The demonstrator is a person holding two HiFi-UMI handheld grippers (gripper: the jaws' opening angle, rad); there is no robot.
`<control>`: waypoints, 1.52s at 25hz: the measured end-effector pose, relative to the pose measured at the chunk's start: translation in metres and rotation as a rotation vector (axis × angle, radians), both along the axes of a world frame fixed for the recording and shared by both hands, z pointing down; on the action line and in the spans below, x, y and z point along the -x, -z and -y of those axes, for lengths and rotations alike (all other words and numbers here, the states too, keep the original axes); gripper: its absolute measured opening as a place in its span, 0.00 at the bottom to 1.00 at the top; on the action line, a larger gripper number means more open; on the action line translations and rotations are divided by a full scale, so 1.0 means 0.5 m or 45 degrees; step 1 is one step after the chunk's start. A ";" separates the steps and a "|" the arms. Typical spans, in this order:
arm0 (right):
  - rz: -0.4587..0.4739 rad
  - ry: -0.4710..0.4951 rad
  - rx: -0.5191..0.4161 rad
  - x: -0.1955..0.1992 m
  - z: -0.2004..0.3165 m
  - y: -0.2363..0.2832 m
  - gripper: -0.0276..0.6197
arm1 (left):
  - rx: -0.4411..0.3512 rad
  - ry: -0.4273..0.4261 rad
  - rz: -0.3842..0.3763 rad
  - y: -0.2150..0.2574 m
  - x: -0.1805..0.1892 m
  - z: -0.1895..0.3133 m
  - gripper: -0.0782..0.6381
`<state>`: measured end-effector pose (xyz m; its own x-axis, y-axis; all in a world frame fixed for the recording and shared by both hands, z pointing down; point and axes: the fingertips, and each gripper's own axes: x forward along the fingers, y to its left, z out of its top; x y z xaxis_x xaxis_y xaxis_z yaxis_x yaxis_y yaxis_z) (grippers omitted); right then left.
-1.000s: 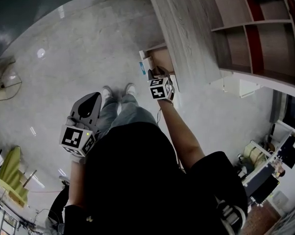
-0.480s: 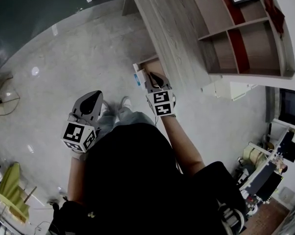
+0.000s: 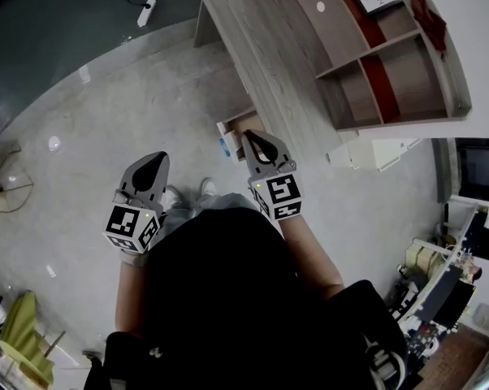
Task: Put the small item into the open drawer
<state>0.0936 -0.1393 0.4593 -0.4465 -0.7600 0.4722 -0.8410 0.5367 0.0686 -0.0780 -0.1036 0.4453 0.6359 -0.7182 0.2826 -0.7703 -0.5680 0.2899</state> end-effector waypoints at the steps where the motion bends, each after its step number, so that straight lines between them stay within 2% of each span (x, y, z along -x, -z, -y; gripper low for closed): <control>1: 0.013 0.004 -0.025 0.003 -0.002 0.020 0.08 | -0.012 0.000 -0.002 0.006 0.002 0.001 0.11; 9: 0.083 0.024 -0.165 0.022 -0.030 0.129 0.08 | -0.083 -0.020 -0.010 0.045 0.017 0.007 0.11; 17: 0.145 0.052 -0.241 0.031 -0.050 0.186 0.08 | -0.147 -0.042 -0.050 0.099 0.017 0.004 0.11; 32: 0.157 0.094 -0.238 0.046 -0.057 0.188 0.08 | -0.239 -0.083 -0.038 0.154 -0.002 -0.004 0.11; 38: 0.158 0.099 -0.242 0.050 -0.057 0.182 0.08 | -0.233 -0.097 -0.038 0.156 -0.008 0.001 0.11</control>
